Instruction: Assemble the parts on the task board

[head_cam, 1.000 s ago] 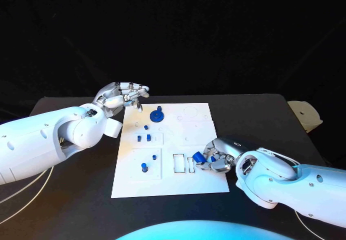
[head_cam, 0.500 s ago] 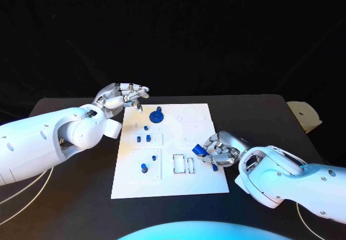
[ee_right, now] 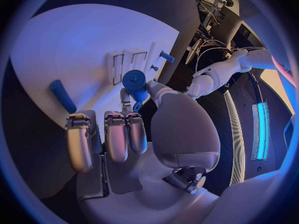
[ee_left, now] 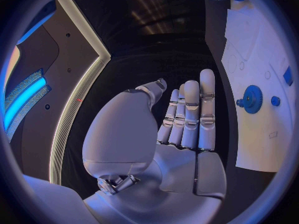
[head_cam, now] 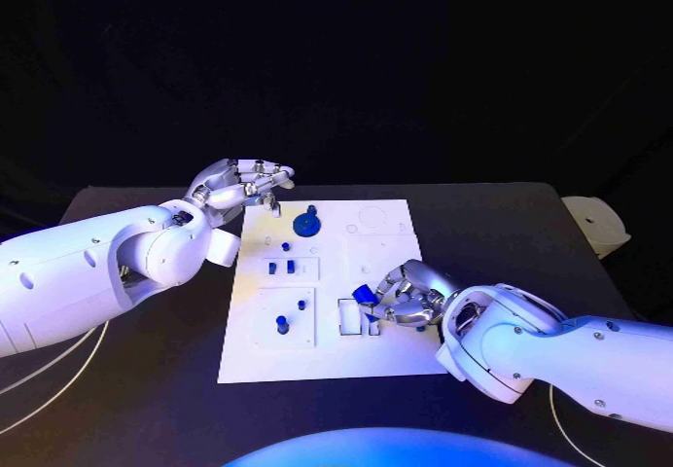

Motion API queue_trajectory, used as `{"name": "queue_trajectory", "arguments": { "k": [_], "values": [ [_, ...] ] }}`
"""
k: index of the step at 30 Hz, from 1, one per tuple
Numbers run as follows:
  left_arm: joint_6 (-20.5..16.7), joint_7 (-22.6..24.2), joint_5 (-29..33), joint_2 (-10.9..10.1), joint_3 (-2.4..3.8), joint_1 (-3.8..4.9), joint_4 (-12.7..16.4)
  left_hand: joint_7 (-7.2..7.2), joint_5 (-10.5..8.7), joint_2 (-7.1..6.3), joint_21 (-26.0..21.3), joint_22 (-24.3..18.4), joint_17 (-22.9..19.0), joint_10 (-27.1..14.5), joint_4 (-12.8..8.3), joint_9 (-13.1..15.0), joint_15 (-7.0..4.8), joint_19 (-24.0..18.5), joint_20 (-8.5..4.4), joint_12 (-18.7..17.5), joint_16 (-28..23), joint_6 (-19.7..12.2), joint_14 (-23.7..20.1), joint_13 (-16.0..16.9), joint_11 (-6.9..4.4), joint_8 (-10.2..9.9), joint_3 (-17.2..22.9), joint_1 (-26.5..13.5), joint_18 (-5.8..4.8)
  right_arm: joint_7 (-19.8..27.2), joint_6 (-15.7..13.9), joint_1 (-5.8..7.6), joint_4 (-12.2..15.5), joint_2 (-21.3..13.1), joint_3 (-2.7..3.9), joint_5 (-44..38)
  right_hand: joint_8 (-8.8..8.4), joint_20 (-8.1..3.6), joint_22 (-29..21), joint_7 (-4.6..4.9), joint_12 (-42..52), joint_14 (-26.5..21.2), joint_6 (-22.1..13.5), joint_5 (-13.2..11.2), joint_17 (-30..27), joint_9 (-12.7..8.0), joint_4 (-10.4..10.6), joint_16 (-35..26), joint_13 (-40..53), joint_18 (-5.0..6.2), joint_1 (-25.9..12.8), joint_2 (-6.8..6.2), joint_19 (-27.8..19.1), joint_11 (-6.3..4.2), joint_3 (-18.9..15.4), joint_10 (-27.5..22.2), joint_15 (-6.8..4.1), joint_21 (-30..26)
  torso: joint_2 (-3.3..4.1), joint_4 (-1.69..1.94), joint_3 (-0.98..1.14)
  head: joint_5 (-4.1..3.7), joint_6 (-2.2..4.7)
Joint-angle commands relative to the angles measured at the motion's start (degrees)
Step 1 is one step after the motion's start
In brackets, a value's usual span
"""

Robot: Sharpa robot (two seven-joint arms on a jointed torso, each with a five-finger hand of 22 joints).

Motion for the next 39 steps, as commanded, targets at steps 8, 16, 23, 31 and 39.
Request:
{"name": "queue_trajectory", "arguments": {
  "k": [8, 16, 23, 31, 39],
  "values": [
    [1.0, 0.4, -0.1, 0.3, 0.04, 0.04, 0.2, 0.12, -0.14, 0.14, -0.2, 0.0, -0.1, -0.3, 0.1, 0.1, -0.14, -0.1, 0.42, 0.3, -0.3, -0.5, -0.3, 0.1, -0.10, 0.3, 0.3, -0.6, 0.38, 0.4, 5.1, -0.73, -1.6, 2.6, -0.08, 2.8, 0.57, -0.55, 15.1, -2.76, 0.2, 5.5, 3.5, -1.1, 12.7, 5.4, 1.4, 0.2, 15.1, -0.81, -2.5, -0.70, 6.0, -0.44, -0.4, 5.9, -0.48, 0.2, 0.04, -0.05, 0.01, 0.37, -0.10],
    [1.0, 0.4, -0.1, 0.1, 0.04, 0.04, 0.2, 0.12, -0.14, 0.14, -0.2, 0.0, -0.1, -0.3, 0.1, 0.1, -0.14, -0.1, 0.42, 0.3, -0.3, -0.5, -0.3, 0.1, -0.10, 0.3, 0.3, -0.6, 0.38, 0.3, 5.1, -0.81, -2.3, 3.3, -0.08, 2.5, 0.73, -0.60, 15.1, -2.90, 0.2, 5.5, 4.0, -1.5, 12.7, 5.7, 1.8, 0.2, 15.1, -0.81, -3.8, -0.56, 6.0, -0.56, -0.7, 5.9, -0.56, 0.2, 0.03, 0.05, 0.04, 0.44, -0.20],
    [1.0, 0.3, -0.1, 0.0, 0.04, 0.04, 0.3, 0.12, -0.14, 0.14, -0.2, 0.0, -0.1, -0.3, 0.1, 0.1, -0.14, -0.1, 0.42, 0.3, -0.3, -0.5, -0.3, 0.1, -0.10, 0.3, 0.3, -0.6, 0.38, 0.2, 5.1, -0.82, -3.3, 3.9, -0.09, 1.9, 0.80, -0.70, 15.1, -3.05, 0.2, 5.5, 4.2, -2.7, 12.7, 6.0, 1.9, 0.2, 15.1, -0.81, -5.8, -0.35, 6.0, -0.69, -1.2, 5.9, -0.68, 0.2, 0.06, 0.05, 0.04, 0.53, -0.19],
    [1.0, 0.3, -0.1, -0.1, 0.04, 0.05, 0.3, 0.13, -0.14, 0.16, -0.3, -0.1, -0.2, -0.4, 0.0, 0.1, -0.14, -0.1, 0.42, 0.4, -0.4, -0.5, -0.3, 0.1, -0.09, 0.4, 0.4, -0.5, 0.39, -0.6, 4.8, -0.83, -4.2, 4.7, -0.09, 0.6, 0.86, -0.90, 15.1, -3.26, 0.0, 5.4, 4.1, -1.5, 12.4, 6.8, 2.1, 0.0, 14.9, -0.81, -11.2, -0.71, 6.0, -0.87, -5.1, 5.7, -0.86, 0.2, 0.08, 0.06, 0.04, 0.54, -0.31],
    [1.0, 0.3, -0.1, -0.2, 0.04, 0.05, 0.4, 0.13, -0.14, 0.16, -0.3, -0.1, -0.2, -0.4, 0.0, 0.1, -0.14, -0.1, 0.42, 0.4, -0.4, -0.5, -0.3, 0.1, -0.09, 0.4, 0.4, -0.5, 0.39, -0.7, 3.7, -0.84, -4.2, 4.9, -0.09, -0.6, 0.91, -0.93, 15.1, -3.28, -0.4, 5.4, 3.7, -7.0, 12.4, 7.6, 2.1, 0.0, 14.7, -0.81, -14.8, 0.26, 6.0, -0.88, -10.0, 5.5, -0.87, 0.2, 0.00, -0.05, 0.05, 0.61, -0.44]
  ]
}}
